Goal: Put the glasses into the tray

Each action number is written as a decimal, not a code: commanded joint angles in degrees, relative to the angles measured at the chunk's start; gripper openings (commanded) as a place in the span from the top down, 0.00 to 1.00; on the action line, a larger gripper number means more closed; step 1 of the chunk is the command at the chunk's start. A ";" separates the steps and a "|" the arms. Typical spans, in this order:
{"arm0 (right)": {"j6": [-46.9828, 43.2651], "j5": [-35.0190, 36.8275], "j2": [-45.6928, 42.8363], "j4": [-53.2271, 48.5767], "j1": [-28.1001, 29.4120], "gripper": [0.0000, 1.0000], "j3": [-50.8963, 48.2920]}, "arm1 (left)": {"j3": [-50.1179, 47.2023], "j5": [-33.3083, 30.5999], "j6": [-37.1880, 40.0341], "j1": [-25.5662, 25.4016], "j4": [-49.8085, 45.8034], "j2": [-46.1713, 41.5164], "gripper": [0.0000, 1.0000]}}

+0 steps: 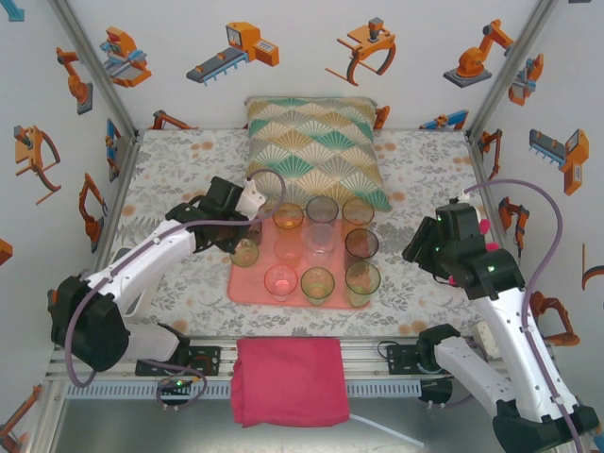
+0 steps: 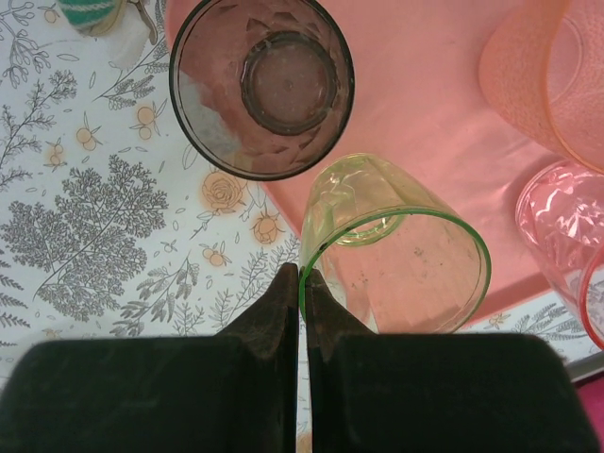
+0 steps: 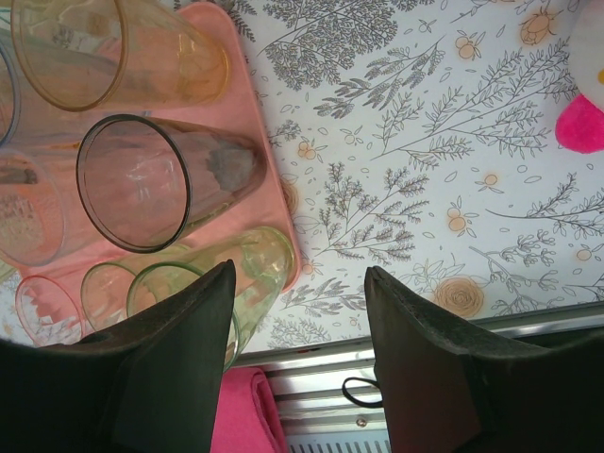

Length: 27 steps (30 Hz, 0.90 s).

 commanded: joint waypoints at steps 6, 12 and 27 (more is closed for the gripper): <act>0.18 0.71 -0.61 0.96 -0.30 0.46 -0.94 | 0.39 0.94 -1.02 1.16 2.43 1.80 0.94; 0.09 0.49 -0.50 1.30 -0.29 0.45 -1.44 | -0.03 1.27 -1.28 2.19 2.68 2.60 0.94; 0.09 0.26 -1.12 1.31 -0.30 0.45 -2.06 | -1.44 1.79 -1.83 2.72 2.77 3.31 0.89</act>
